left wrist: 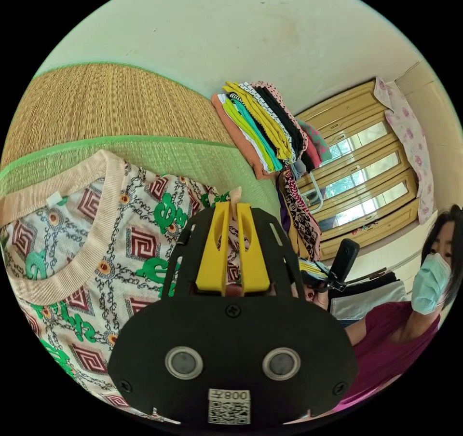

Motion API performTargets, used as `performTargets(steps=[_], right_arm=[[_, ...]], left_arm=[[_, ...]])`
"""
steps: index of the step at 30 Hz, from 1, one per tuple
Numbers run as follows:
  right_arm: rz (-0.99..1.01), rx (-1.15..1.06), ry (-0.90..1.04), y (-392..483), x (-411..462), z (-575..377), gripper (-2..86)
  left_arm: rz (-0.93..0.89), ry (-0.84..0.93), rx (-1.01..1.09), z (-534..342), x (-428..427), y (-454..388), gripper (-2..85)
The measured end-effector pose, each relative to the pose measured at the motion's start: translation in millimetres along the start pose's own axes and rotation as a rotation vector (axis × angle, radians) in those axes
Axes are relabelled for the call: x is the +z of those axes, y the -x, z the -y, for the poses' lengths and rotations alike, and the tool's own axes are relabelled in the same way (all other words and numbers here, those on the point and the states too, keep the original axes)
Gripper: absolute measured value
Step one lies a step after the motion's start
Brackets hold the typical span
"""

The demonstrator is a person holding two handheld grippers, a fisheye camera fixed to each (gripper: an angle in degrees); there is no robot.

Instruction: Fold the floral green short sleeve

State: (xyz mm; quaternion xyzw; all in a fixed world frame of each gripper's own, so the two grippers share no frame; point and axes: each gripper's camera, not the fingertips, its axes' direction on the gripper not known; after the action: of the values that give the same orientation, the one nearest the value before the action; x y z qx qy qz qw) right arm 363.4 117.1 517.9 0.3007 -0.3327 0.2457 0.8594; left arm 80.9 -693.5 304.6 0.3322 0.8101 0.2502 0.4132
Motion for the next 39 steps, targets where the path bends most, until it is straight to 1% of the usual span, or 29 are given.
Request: performTargets(steps=[2,5,12,14,17,19,22,25,32,35,37,39], right_arm=[[-0.010,-0.006,0.053,6,19,-3,1.3],[0.011,0.010,0.103,6,37,-8,1.8],[0.011,0.032,0.137,5,53,-14,3.3],[0.020,0.029,0.136,6,54,-14,4.2],[-0.005,0.024,0.126,8,54,-11,5.1],[-0.016,0.035,0.096,5,54,-8,4.6],[-0.055,0.086,0.100,-9,62,0,2.8],[-0.129,0.161,0.109,-26,68,5,1.1],[-0.101,0.247,0.025,-54,64,8,0.1],[-0.075,0.269,0.051,-66,70,12,0.1],[-0.072,0.276,0.037,-71,69,14,0.0],[-0.077,0.279,0.036,-75,70,15,0.0]], left_arm=[[0.008,0.015,-0.025,-1,-2,14,5.5],[0.091,0.040,-0.023,-1,-9,24,7.5],[0.266,-0.038,0.102,4,-34,5,8.8],[0.285,-0.026,0.162,9,-30,-7,8.6],[0.314,0.056,0.265,19,-9,-28,8.0],[0.348,0.155,0.313,25,18,-36,7.5],[0.401,0.238,0.312,33,45,-35,6.6],[0.397,0.229,0.308,42,49,-40,5.2],[0.399,0.238,0.340,50,38,-57,4.1],[0.376,0.231,0.306,50,22,-57,3.6],[0.317,0.188,0.286,50,0,-62,3.0],[0.320,0.165,0.291,50,-13,-68,2.5]])
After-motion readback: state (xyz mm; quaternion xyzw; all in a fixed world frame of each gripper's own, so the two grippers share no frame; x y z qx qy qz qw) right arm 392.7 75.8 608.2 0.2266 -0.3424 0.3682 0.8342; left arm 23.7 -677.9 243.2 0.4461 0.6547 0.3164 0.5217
